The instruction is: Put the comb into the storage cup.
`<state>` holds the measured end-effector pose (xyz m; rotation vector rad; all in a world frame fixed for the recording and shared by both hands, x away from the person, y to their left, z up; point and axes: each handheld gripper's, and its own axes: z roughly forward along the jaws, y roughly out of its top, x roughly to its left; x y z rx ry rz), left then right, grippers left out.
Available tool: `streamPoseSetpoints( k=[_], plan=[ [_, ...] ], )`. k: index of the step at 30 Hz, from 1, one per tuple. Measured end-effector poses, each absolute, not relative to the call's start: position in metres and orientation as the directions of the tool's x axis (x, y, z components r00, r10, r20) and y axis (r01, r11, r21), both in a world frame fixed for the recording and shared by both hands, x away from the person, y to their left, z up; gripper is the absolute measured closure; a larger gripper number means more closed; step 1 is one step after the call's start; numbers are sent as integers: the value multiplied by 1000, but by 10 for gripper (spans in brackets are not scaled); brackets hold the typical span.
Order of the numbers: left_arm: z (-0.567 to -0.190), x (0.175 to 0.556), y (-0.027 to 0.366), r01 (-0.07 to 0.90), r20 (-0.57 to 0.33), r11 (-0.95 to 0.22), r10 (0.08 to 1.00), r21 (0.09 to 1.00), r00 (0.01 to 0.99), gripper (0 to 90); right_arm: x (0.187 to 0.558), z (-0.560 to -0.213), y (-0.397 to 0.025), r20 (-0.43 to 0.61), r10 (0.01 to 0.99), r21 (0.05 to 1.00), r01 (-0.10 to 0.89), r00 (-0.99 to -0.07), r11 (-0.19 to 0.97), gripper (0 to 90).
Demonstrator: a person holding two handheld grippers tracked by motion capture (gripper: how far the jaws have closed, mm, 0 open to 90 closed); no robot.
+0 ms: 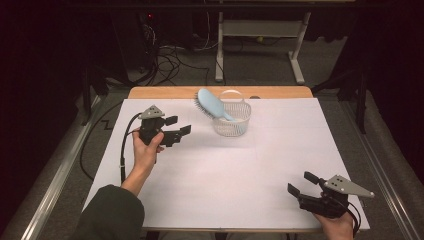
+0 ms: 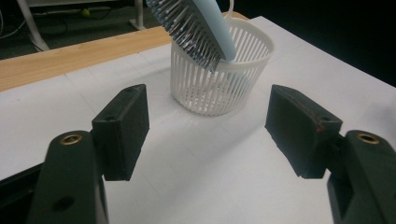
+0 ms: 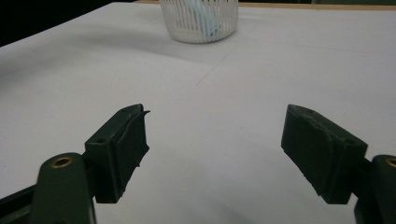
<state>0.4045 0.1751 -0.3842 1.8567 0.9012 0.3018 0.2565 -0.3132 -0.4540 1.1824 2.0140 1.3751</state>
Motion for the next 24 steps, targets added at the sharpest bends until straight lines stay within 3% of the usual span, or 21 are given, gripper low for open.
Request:
streamPoseSetpoints(
  k=[24],
  plan=[
    [-386, 391, 186, 444, -195, -196, 696, 874, 691, 313, 256, -454, -313, 114, 831, 904, 403, -544, 140, 230]
  ],
)
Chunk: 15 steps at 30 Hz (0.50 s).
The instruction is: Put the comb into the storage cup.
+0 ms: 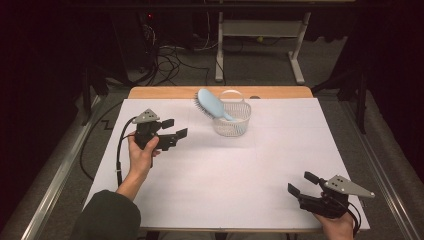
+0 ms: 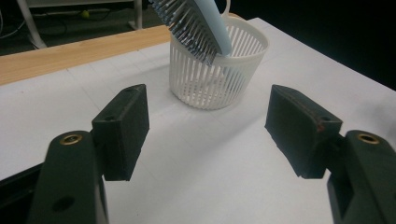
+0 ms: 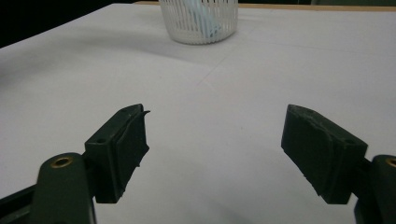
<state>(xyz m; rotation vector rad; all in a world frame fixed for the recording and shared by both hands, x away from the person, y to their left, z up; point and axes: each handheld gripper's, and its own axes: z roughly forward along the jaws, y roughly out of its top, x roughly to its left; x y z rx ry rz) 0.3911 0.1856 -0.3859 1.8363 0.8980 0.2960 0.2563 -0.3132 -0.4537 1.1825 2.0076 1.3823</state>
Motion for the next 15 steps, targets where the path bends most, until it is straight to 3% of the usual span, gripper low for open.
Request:
streamPoseSetpoints(
  k=[15],
  plan=[
    [-385, 380, 193, 434, -176, -207, 703, 877, 689, 313, 256, -454, -314, 116, 832, 905, 404, -542, 137, 230]
  ],
)
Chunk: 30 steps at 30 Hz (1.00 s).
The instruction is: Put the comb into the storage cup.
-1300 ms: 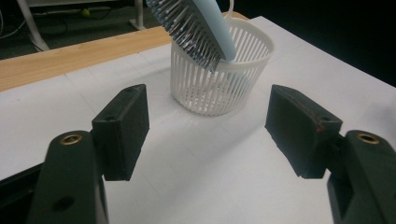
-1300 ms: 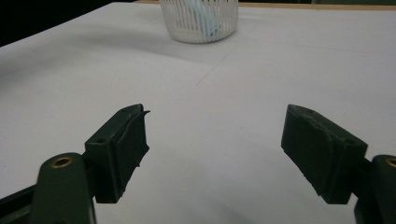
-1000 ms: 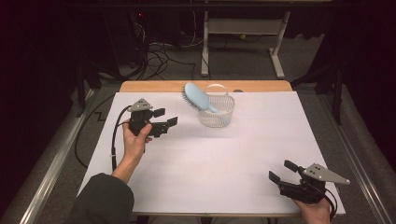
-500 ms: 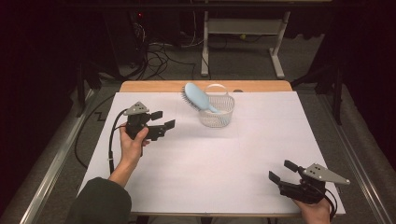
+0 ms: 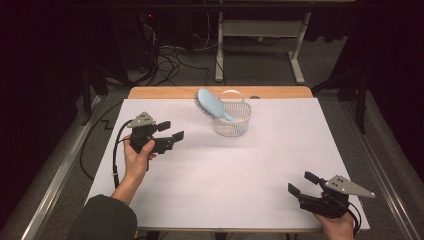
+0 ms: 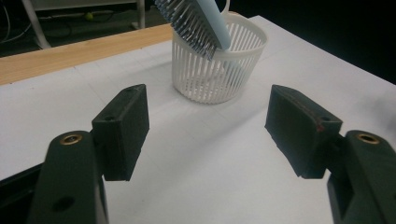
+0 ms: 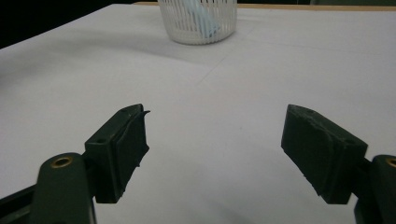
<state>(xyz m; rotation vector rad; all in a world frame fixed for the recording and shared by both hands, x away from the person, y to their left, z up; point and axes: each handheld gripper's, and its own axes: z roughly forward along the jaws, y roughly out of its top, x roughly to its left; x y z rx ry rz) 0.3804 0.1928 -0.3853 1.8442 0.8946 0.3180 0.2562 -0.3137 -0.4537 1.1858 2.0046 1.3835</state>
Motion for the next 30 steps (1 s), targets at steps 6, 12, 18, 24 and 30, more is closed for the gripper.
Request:
streamPoseSetpoints(
  k=[6, 12, 18, 24, 30],
  plan=[
    [-387, 378, 196, 438, -176, -206, 707, 875, 685, 313, 256, -454, -314, 117, 832, 905, 403, -542, 135, 230],
    [-388, 375, 199, 437, -175, -208, 706, 875, 686, 313, 256, -454, -314, 117, 833, 905, 403, -541, 135, 230],
    [-389, 372, 202, 440, -179, -205, 707, 874, 684, 313, 256, -453, -314, 117, 833, 905, 403, -540, 134, 230],
    [-389, 369, 205, 441, -181, -198, 711, 876, 679, 313, 256, -453, -314, 118, 833, 906, 402, -541, 133, 230],
    [-389, 365, 208, 439, -179, -198, 713, 876, 678, 313, 256, -453, -314, 119, 832, 905, 403, -541, 132, 230]
  ],
)
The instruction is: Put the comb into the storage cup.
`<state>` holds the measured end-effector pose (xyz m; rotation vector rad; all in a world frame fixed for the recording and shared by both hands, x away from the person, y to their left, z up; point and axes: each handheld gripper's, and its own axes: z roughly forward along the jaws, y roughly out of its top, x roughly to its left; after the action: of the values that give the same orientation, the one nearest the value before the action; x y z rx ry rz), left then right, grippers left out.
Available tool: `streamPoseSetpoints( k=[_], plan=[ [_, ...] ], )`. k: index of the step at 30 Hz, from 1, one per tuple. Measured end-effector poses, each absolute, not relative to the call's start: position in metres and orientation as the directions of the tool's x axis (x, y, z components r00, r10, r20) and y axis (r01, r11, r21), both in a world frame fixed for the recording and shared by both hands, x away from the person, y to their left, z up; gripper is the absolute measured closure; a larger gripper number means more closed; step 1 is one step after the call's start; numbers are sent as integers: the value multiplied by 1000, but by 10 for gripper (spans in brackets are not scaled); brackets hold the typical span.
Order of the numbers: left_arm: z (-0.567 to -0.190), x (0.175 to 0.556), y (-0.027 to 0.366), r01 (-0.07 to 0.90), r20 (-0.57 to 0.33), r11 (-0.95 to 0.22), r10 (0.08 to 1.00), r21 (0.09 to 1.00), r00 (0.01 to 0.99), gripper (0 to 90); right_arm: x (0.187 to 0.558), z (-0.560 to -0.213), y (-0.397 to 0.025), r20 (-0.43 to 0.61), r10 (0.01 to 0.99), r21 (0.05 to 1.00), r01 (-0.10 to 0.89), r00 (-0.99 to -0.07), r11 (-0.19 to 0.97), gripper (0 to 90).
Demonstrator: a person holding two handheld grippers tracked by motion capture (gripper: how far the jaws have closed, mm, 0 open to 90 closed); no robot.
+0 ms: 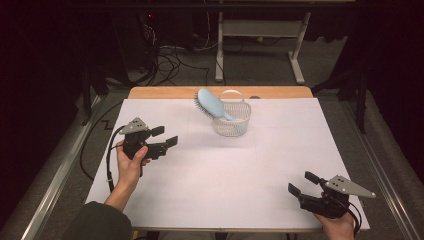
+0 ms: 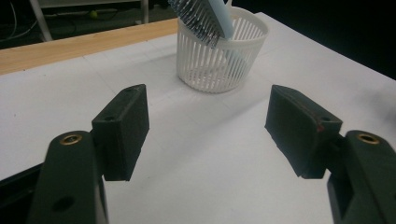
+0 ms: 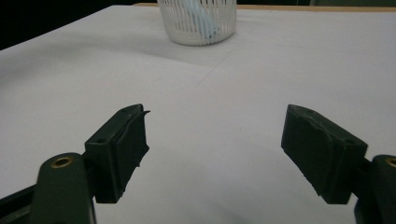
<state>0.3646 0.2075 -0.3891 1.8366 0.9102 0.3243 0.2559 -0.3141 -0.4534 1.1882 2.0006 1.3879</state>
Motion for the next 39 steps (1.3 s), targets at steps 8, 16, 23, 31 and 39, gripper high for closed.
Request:
streamPoseSetpoints(
  k=[8, 16, 23, 31, 39],
  plan=[
    [-391, 360, 212, 441, -178, -199, 715, 875, 676, 313, 256, -453, -314, 118, 833, 906, 402, -541, 133, 230],
    [-394, 354, 216, 448, -187, -188, 721, 874, 667, 310, 256, -454, -314, 119, 832, 905, 403, -542, 134, 230],
    [-393, 349, 217, 440, -183, -189, 716, 878, 673, 307, 256, -453, -314, 116, 832, 906, 401, -543, 135, 230],
    [-395, 343, 221, 438, -181, -189, 718, 879, 672, 306, 256, -453, -314, 118, 833, 906, 402, -540, 132, 230],
    [-400, 338, 227, 445, -194, -176, 719, 878, 667, 305, 256, -454, -314, 117, 834, 905, 403, -540, 133, 230]
  ],
)
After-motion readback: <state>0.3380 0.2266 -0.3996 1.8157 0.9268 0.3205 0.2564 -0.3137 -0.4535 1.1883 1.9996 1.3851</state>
